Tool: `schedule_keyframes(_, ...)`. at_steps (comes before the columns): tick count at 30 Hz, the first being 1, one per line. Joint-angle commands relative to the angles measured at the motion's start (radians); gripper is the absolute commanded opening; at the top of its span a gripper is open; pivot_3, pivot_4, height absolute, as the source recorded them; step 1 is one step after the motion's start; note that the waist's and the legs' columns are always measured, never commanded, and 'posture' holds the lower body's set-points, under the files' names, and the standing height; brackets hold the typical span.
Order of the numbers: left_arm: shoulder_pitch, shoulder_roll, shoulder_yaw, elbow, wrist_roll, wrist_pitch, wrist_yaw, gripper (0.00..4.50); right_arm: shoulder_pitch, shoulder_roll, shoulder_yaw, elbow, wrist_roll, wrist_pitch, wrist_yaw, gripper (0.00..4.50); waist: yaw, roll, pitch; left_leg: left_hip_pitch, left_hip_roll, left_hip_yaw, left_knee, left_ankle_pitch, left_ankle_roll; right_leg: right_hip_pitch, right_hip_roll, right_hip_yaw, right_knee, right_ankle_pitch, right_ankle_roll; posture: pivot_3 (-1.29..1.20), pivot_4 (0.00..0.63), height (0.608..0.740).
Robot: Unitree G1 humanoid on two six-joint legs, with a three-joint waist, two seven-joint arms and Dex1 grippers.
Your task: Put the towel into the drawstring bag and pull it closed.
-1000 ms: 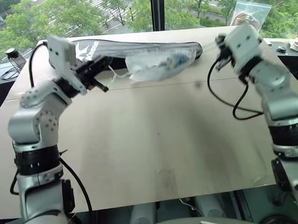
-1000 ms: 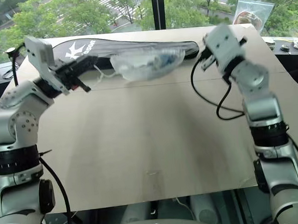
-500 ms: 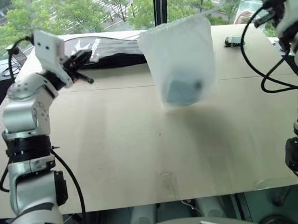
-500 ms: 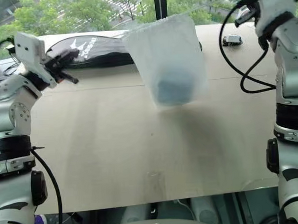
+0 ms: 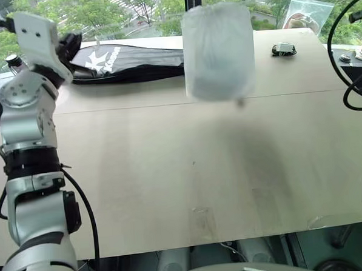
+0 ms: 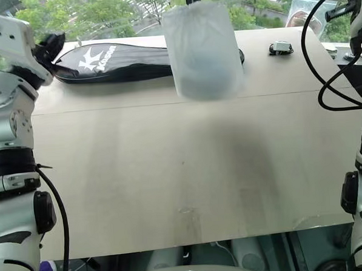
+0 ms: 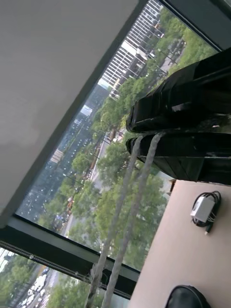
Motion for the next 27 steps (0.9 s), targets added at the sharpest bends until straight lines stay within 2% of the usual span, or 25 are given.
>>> schedule_keyframes(1,0.035,0.023,0.072,0.049,0.021,-0.004,0.051,0.0,0.001,-0.018,-0.115,-0.023,0.018,0.024,-0.039,0.05,-0.001,0.0,0.0,0.0,0.0,0.0,0.0,0.0,0.0,0.0,0.0,0.0,0.0,0.0,0.0,0.0,0.15,0.74)
schedule_keyframes(6,0.051,0.013,0.066,0.057,0.029,-0.016,0.06,0.0,0.029,-0.017,-0.096,-0.026,0.018,0.039,-0.057,0.05,0.001,0.0,0.0,0.0,0.0,0.0,0.0,0.0,0.0,0.0,0.0,0.0,0.001,0.0,0.0,0.0,0.15,0.74)
schedule_keyframes(9,0.075,0.017,0.095,0.056,-0.005,-0.029,0.022,0.0,0.109,-0.024,-0.09,-0.074,0.115,0.089,0.075,0.05,0.002,0.0,0.0,-0.001,0.0,0.0,0.001,0.0,0.0,0.0,0.0,0.0,0.001,0.0,0.0,0.0,0.15,0.74)
schedule_keyframes(12,0.233,-0.035,0.085,-0.154,-0.129,0.052,-0.126,0.0,0.313,-0.005,-0.037,-0.258,0.274,0.148,0.261,0.05,0.0,0.0,-0.002,0.0,0.0,-0.001,0.0,0.0,0.0,0.001,0.0,-0.001,-0.001,0.0,0.0,0.0,0.15,0.74)
schedule_keyframes(14,0.375,-0.078,0.061,-0.345,-0.205,0.117,-0.181,0.0,0.447,0.021,0.015,-0.39,0.338,0.161,0.317,0.05,-0.002,0.002,-0.002,0.0,0.001,-0.001,-0.001,0.0,0.0,0.002,0.0,-0.001,-0.001,0.0,0.0,0.0,0.15,0.74)
schedule_keyframes(18,0.517,-0.164,0.007,-0.587,-0.3,0.259,-0.175,0.0,0.565,0.112,0.134,-0.526,0.374,0.19,0.302,0.05,0.0,0.0,-0.001,-0.002,0.003,-0.002,0.002,0.0,0.001,0.001,-0.002,-0.001,0.0,0.0,0.001,0.0,0.15,0.74)
schedule_keyframes(22,0.574,-0.213,-0.073,-0.677,-0.318,0.32,-0.204,0.0,0.567,0.18,0.245,-0.537,0.343,0.191,0.271,0.05,0.003,0.0,-0.001,0.006,0.001,-0.003,0.008,0.0,0.001,0.009,0.001,-0.003,0.005,0.0,0.0,0.0,0.15,0.74)
schedule_keyframes(23,0.585,-0.214,-0.092,-0.673,-0.304,0.316,-0.219,0.0,0.565,0.198,0.264,-0.533,0.34,0.19,0.264,0.36,0.003,0.0,-0.001,0.009,0.001,-0.003,0.008,0.0,0.001,0.011,0.001,-0.003,0.006,0.0,0.0,0.0,0.15,0.74)
schedule_keyframes(24,0.598,-0.216,-0.108,-0.669,-0.3,0.315,-0.24,0.27,0.572,0.209,0.291,-0.526,0.324,0.179,0.26,0.73,0.002,0.0,-0.001,0.01,0.001,-0.003,0.008,0.0,0.001,0.012,0.001,-0.003,0.006,0.0,0.0,0.0,0.15,0.74)
schedule_keyframes(26,0.625,-0.211,-0.136,-0.674,-0.281,0.299,-0.276,0.93,0.603,0.204,0.354,-0.512,0.279,0.15,0.276,1.44,0.001,0.0,-0.001,0.017,0.001,-0.001,0.009,0.0,0.001,0.017,0.002,0.0,0.008,-0.001,0.0,0.0,0.15,0.74)
schedule_keyframes(27,0.636,-0.208,-0.141,-0.676,-0.276,0.292,-0.286,1.57,0.624,0.199,0.372,-0.506,0.262,0.131,0.286,2.09,0.0,0.0,-0.001,0.018,0.001,-0.001,0.009,0.0,0.001,0.018,0.003,0.0,0.008,-0.002,0.001,0.0,0.15,0.74)
